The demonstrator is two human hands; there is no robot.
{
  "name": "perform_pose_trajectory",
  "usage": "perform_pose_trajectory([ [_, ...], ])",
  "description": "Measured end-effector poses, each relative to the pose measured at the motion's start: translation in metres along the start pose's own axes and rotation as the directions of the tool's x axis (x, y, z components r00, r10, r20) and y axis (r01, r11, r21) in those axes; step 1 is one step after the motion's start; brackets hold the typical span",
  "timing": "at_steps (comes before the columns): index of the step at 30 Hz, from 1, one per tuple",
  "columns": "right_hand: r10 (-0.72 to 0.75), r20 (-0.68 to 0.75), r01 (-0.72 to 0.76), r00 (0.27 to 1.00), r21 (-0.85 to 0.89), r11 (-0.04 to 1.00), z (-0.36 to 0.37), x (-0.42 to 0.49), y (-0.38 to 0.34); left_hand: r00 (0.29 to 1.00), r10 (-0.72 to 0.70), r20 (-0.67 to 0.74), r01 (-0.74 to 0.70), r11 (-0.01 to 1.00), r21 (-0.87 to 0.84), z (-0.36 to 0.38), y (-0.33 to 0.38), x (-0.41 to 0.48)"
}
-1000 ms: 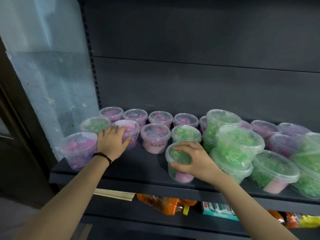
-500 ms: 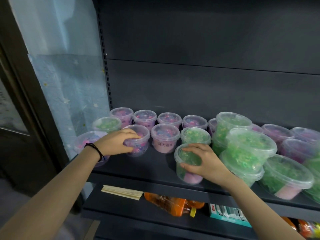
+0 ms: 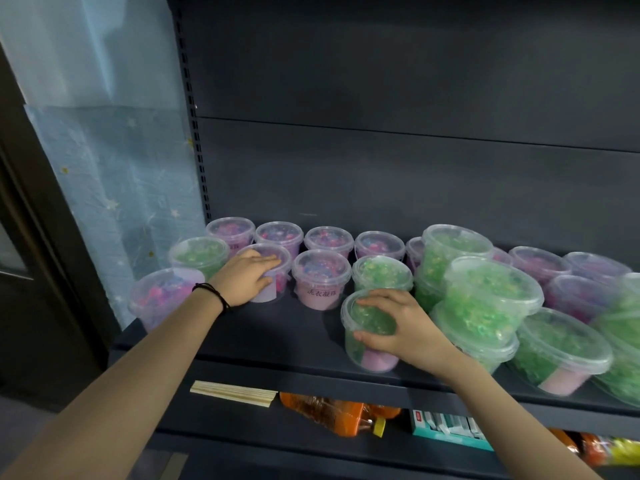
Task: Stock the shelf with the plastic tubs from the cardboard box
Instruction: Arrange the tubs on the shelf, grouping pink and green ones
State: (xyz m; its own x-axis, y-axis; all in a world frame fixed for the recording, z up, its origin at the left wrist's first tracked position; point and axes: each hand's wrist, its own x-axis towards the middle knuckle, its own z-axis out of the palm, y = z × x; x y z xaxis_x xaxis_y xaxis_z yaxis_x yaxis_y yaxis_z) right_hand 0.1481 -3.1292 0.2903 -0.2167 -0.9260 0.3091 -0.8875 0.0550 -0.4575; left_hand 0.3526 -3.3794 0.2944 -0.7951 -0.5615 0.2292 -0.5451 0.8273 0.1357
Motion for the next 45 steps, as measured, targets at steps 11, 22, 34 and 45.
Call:
perform_pose_trajectory([
  [11,-0.026,-0.069,0.023,0.997,-0.039,0.999,-0.001,-0.008,-0.004,0.950,0.030,-0.312,-0.048,0.998,-0.050,0.011,0.031,-0.017],
  [22,-0.037,-0.314,0.097,0.949,0.178,0.979,-0.032,-0.049,-0.002,0.992,-0.029,-0.122,-0.063,0.727,-0.684,0.041,0.160,-0.067],
  [34,0.506,-0.480,-0.237,0.717,0.514,0.824,-0.163,-0.048,0.118,0.889,-0.398,-0.229,0.213,0.799,-0.563,0.053,0.233,-0.030],
  [45,0.663,-0.112,-0.655,0.740,0.102,0.748,-0.129,0.063,0.223,0.910,-0.393,-0.130,0.345,0.893,-0.289,0.060,0.210,-0.012],
])
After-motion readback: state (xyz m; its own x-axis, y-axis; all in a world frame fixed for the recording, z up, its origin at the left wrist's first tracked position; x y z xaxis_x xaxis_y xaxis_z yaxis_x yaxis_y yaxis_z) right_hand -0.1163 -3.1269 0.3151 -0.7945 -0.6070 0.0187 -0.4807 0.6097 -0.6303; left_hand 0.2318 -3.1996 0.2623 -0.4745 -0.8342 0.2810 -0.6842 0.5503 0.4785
